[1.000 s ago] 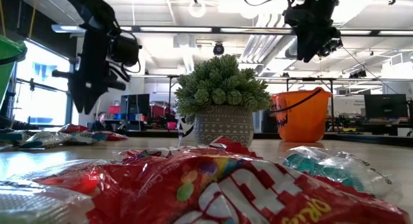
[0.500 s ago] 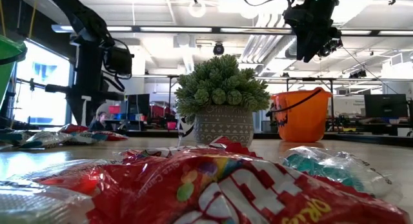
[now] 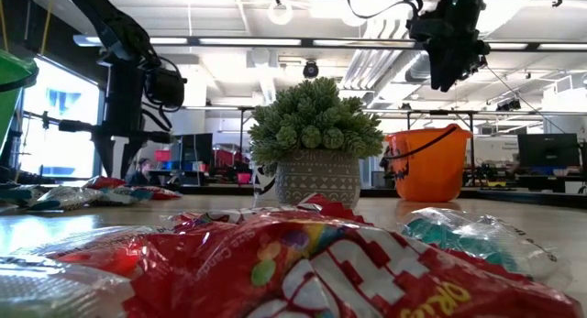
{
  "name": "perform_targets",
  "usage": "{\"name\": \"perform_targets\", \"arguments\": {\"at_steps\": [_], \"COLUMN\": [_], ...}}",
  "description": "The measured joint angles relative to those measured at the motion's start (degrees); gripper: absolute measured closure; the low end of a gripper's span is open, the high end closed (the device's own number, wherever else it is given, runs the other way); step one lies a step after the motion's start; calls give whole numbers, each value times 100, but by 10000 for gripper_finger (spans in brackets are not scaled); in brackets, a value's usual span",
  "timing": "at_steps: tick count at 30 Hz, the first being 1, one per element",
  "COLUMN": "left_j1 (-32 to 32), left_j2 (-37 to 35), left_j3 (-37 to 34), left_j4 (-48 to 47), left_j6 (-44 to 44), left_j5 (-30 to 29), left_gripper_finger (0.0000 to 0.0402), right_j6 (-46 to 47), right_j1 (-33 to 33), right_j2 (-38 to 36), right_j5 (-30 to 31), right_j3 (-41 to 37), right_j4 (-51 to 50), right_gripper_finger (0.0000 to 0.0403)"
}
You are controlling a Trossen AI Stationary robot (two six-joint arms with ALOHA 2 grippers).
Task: Sort candy
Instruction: Put the orange gummy into the green bucket
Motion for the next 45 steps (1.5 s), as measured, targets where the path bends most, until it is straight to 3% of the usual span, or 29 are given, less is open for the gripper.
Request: {"name": "perform_targets", "arguments": {"at_steps": [7,19,26,33,45], "left_j1": [-2,-26,-2,-8,-28], "left_j2": [0,21,514,1003,1054], "left_j3": [0,0,0,15,0], "left_j4": [-16,67,378,445,427], "left_j6": [-184,-234,-227,-230,-271], "left_j5": [-122,158,354,210,-263], "left_gripper_finger": [318,318,318,318,328], "right_j6": [-151,-473,-493,-475,-450], "right_j1": [-140,-301,-382,-382,-380], "right_j2": [-2,-2,-1,-2,0], "right_j5": [-4,-4,-127,-247,-325], "right_j3": [0,0,0,0,0], "right_j4": [18,91,89,91,91], "right_gripper_finger": [258,258,258,258,258]}}
